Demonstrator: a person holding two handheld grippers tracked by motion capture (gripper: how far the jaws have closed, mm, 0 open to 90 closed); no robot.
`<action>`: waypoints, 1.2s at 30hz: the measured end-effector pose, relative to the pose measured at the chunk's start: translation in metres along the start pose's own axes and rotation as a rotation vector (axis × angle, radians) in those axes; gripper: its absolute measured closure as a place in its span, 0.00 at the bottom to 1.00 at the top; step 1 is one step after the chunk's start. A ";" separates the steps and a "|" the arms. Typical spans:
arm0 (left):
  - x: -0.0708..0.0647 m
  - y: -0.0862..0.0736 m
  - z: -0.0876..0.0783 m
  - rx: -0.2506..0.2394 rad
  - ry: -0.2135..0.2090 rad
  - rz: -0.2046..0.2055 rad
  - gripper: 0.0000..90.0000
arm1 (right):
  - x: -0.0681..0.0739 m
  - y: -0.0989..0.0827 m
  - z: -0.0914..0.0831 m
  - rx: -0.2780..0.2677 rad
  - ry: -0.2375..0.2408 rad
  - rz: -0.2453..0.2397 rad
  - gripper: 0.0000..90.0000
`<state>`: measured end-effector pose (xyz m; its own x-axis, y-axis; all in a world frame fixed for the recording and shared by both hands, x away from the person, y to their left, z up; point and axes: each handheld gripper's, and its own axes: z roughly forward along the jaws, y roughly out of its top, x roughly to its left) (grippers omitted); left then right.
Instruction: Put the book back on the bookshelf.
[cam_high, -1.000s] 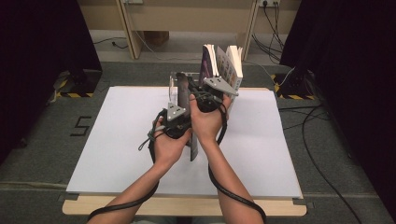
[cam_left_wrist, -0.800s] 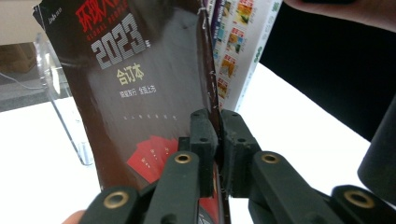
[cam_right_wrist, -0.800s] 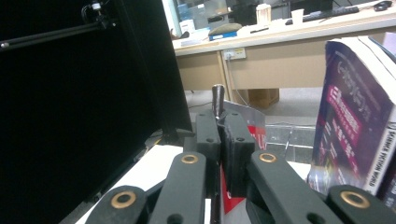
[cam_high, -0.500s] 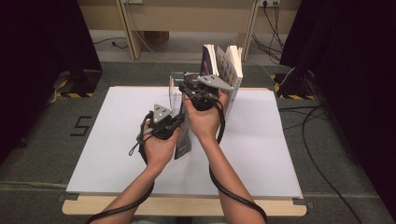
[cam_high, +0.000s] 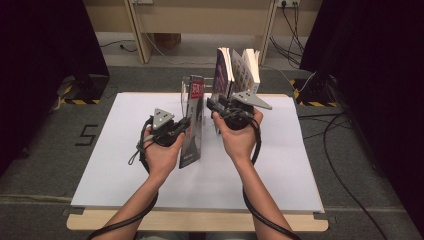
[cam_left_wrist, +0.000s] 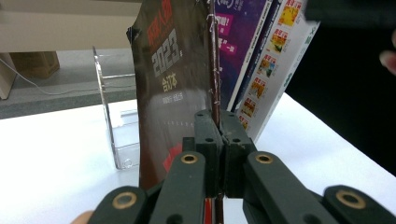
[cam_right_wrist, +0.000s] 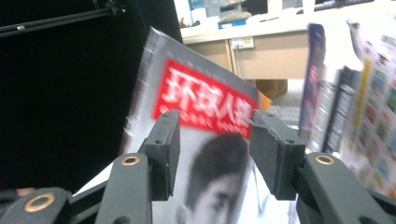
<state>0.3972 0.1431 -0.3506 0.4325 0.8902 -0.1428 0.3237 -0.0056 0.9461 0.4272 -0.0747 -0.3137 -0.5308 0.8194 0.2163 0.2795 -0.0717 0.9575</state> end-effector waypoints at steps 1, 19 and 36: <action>0.001 0.001 -0.001 -0.004 0.001 0.004 0.97 | -0.003 -0.002 -0.003 0.003 -0.009 -0.003 0.60; 0.015 0.010 -0.008 -0.032 0.001 0.001 0.97 | -0.059 -0.054 -0.054 0.073 -0.125 0.046 0.60; 0.031 0.028 -0.001 -0.063 0.009 -0.021 0.97 | -0.089 -0.095 -0.083 0.117 -0.204 0.092 0.62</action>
<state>0.4189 0.1715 -0.3279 0.4185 0.8939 -0.1607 0.2787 0.0420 0.9595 0.3816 -0.1881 -0.4083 -0.3300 0.9112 0.2467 0.4158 -0.0944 0.9045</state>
